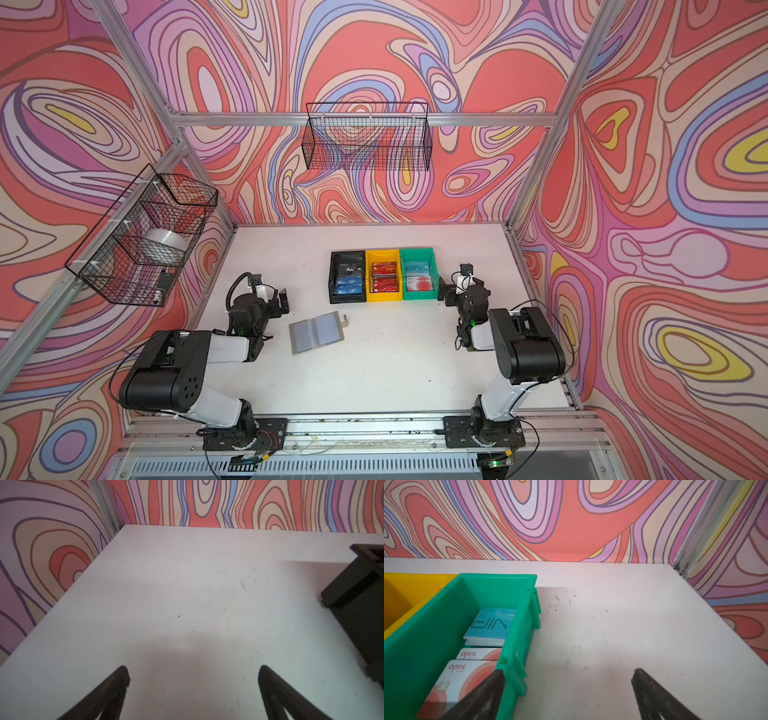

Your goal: Take the credit cards out of the card holder

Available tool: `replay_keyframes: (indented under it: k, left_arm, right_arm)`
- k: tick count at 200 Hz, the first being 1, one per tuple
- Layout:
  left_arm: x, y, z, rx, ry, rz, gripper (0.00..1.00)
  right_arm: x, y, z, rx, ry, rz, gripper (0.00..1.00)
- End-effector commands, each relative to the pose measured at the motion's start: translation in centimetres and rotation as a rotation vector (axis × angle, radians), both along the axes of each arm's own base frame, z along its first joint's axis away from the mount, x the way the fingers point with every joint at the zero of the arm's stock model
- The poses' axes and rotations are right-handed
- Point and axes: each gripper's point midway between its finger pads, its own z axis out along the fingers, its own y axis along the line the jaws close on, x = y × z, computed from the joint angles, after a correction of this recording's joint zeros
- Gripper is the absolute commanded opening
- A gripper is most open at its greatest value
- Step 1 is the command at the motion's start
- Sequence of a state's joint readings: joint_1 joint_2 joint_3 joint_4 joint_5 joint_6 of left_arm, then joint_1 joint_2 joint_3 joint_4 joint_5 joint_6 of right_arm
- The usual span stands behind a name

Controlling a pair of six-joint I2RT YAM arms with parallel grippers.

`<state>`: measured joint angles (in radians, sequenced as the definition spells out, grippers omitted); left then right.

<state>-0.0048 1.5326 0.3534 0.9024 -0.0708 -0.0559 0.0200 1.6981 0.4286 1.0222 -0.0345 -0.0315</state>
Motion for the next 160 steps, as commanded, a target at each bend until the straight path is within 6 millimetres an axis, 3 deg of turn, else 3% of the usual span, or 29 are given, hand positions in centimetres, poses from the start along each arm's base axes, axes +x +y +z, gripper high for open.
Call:
replay_keyframes:
  k: [1, 160]
  left_arm:
    - [0.25, 0.19, 0.18, 0.009, -0.001, 0.002, 1.00]
    - [0.25, 0.24, 0.26, 0.009, -0.007, 0.003, 1.00]
  right_arm:
    - [0.21, -0.55, -0.40, 0.002, 0.014, -0.025, 0.98]
    - [0.26, -0.58, -0.37, 0.001, 0.014, -0.028, 0.98]
